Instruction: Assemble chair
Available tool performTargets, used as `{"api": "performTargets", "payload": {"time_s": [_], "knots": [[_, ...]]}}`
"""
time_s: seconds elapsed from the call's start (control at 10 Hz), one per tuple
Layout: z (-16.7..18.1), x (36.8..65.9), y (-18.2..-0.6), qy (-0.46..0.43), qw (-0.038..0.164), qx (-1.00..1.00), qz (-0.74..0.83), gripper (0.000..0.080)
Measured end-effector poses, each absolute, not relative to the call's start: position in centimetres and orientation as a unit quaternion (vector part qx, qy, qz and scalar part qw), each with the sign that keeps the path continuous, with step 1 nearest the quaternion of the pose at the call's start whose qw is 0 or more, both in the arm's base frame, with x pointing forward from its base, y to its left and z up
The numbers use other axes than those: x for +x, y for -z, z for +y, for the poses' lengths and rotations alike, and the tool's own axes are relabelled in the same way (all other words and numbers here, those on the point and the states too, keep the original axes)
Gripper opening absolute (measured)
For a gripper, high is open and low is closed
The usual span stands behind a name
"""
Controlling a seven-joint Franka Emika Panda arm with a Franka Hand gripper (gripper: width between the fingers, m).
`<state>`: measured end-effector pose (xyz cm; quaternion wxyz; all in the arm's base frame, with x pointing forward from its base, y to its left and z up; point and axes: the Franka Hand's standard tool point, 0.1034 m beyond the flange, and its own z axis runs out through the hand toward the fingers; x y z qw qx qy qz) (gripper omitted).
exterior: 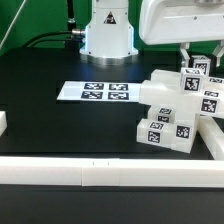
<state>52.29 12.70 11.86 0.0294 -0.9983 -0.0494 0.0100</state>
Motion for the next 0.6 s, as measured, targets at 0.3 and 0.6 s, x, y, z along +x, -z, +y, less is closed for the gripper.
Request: {"api": "performTargets", "payload": {"time_s": [0.3, 0.6], "knots": [[12.74, 52.3, -11.88, -0.012, 0.031, -0.998, 0.051, 0.0285], [12.9, 52.19, -11.92, -0.005, 0.039, -0.976, 0.213, 0.0285]]}}
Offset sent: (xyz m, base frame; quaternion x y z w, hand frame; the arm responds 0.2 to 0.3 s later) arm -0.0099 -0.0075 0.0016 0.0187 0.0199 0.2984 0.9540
